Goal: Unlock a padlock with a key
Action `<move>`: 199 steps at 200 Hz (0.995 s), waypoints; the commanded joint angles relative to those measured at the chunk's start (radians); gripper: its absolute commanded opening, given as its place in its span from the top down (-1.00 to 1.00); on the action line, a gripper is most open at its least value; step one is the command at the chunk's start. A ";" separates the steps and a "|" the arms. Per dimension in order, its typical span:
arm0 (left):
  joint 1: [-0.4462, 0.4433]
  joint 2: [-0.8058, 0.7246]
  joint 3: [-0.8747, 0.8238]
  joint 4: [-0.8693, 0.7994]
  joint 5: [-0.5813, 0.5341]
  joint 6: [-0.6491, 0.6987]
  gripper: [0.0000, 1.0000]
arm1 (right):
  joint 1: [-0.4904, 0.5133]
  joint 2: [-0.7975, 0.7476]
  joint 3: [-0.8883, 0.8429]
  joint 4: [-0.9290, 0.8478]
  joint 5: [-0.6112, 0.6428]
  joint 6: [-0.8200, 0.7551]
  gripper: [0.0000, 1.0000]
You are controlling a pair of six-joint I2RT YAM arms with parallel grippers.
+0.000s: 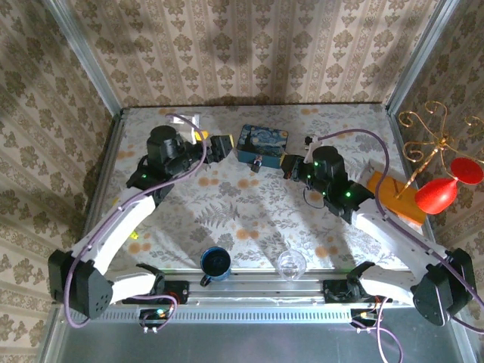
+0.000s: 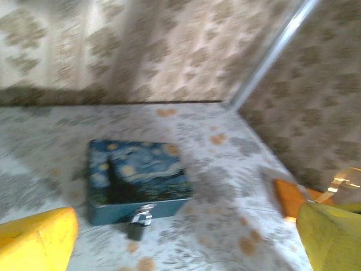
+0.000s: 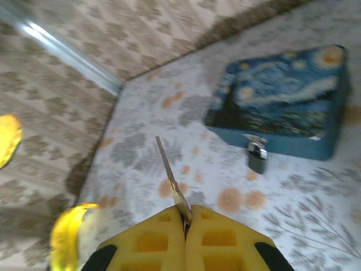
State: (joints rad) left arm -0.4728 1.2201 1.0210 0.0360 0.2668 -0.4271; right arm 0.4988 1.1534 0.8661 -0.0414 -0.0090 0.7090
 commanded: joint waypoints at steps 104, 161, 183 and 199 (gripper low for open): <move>-0.036 0.565 0.148 0.259 -0.138 -0.038 -1.00 | -0.190 0.486 0.311 -0.146 0.113 -0.028 1.00; -0.036 0.723 0.212 0.360 -0.015 -0.107 -1.00 | -0.223 0.718 0.457 -0.184 0.123 -0.078 1.00; -0.036 0.763 0.244 0.351 -0.011 -0.104 -1.00 | -0.237 0.775 0.488 -0.192 0.110 -0.077 1.00; -0.036 0.786 0.272 0.324 -0.014 -0.088 -1.00 | -0.243 0.807 0.506 -0.189 0.094 -0.078 1.00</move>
State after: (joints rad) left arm -0.5064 1.9789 1.2369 0.3481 0.2245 -0.5072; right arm 0.2699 1.9167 1.3235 -0.2008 0.0978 0.6498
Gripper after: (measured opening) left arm 0.999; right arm 0.038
